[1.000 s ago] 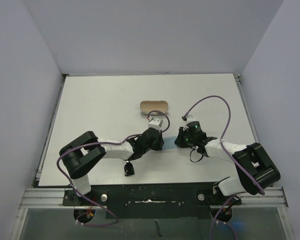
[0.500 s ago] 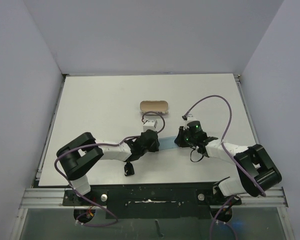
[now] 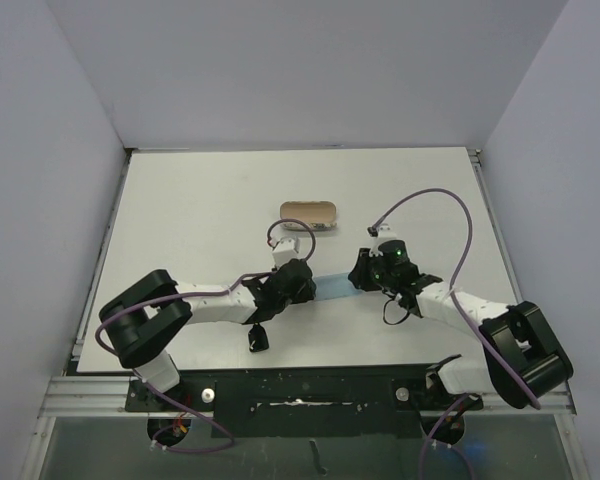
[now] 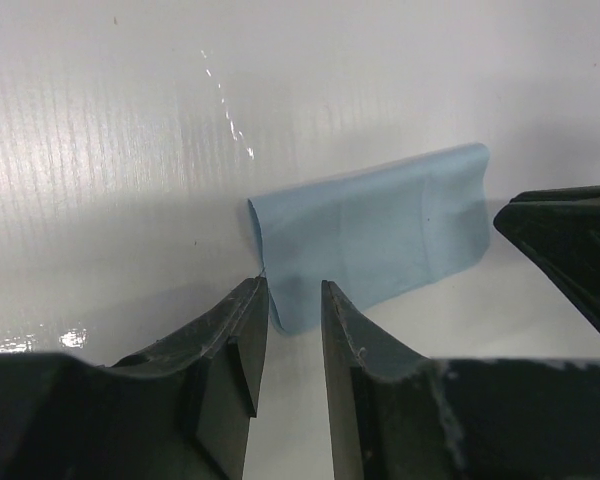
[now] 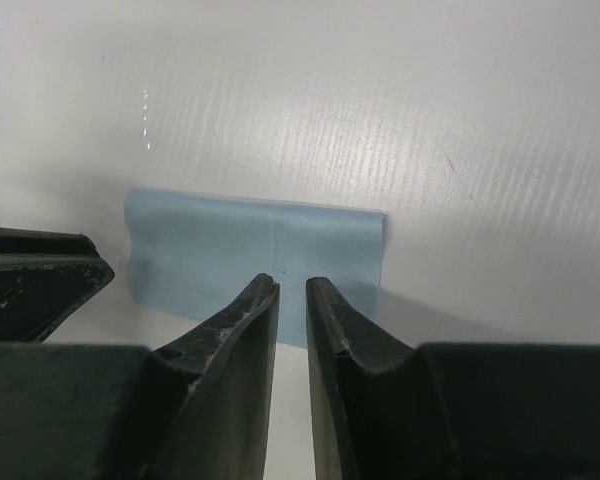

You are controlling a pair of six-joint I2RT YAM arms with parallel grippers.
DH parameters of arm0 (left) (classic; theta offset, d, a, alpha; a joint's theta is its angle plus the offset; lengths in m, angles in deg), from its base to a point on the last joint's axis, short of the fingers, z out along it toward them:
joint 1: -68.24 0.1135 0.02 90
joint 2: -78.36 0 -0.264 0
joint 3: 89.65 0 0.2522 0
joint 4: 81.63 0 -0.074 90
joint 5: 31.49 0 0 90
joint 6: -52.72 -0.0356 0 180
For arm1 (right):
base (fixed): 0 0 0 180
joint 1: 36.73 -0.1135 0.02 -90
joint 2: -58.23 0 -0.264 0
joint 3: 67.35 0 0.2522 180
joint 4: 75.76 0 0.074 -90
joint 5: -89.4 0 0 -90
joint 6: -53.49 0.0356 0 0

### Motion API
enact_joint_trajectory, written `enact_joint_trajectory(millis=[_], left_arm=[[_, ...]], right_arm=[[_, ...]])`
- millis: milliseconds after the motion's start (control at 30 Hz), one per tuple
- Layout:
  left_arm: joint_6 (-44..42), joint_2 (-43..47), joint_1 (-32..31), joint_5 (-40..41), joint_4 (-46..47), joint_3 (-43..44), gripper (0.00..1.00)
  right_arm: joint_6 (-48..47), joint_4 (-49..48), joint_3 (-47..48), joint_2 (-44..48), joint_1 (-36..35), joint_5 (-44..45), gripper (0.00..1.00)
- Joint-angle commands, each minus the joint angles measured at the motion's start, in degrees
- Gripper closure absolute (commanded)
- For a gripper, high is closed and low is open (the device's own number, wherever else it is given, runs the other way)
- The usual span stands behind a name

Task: Organize the sunglasses
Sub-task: Fold the glasses cleaning cloth at the center of the board.

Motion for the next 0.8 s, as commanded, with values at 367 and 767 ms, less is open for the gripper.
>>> enact_joint_trajectory(millis=[367, 767], left_arm=[[8.58, -3.60, -0.33, 0.22, -4.29, 4.38, 0.73], [10.74, -5.93, -0.33, -0.76, -7.61, 6.27, 0.77]], right_arm=[[-0.52, -3.09, -2.58, 5.86, 0.27, 1.04, 0.80], [-0.19, -3.92, -3.39, 6.98, 0.31, 0.61, 0.80]])
